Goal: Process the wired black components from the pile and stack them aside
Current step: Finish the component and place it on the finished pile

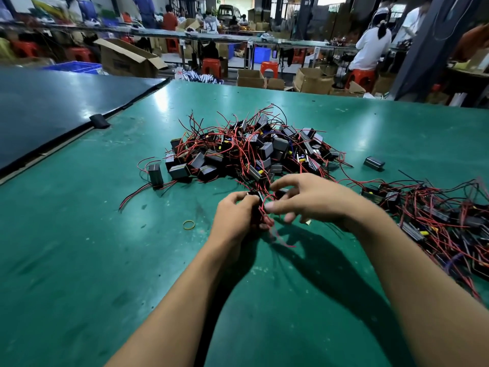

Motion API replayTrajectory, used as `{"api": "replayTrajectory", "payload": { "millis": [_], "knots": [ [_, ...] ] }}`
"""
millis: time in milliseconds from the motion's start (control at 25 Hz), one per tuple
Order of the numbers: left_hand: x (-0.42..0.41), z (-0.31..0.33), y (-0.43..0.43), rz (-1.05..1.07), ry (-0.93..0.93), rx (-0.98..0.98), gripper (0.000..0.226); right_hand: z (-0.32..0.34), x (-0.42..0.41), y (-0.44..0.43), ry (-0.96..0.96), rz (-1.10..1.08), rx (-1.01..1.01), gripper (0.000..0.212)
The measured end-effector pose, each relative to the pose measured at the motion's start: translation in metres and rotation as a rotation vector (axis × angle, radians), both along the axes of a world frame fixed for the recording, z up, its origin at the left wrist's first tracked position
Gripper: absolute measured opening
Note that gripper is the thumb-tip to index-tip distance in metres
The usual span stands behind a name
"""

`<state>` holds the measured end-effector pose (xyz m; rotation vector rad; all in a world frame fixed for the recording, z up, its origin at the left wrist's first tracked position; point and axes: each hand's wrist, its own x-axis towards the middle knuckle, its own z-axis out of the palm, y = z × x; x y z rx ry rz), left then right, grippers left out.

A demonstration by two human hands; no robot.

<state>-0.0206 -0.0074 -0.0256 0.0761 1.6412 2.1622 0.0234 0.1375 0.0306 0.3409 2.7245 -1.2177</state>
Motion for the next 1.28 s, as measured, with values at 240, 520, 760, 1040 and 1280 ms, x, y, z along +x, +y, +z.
{"api": "replayTrajectory", "payload": {
  "millis": [240,520,760,1040,1280],
  "knots": [
    [0.002,0.002,-0.003,-0.091,0.065,-0.121,0.004,-0.02,-0.01,0.041,0.118,-0.069,0.494,0.053],
    [0.002,0.0,-0.005,-0.092,0.163,-0.172,0.01,-0.04,-0.013,0.042,0.257,-0.109,0.375,0.02],
    [0.004,-0.001,-0.004,-0.107,0.217,-0.212,0.01,-0.024,0.029,0.059,0.198,-0.209,-0.164,0.013],
    [0.01,0.002,0.0,-0.021,0.239,-0.146,0.013,-0.03,0.077,0.058,0.001,-0.094,-0.244,0.008],
    [-0.002,0.004,-0.008,0.285,0.228,-0.047,0.006,-0.025,0.098,0.071,0.173,-0.152,-0.218,0.013]
  ]
}}
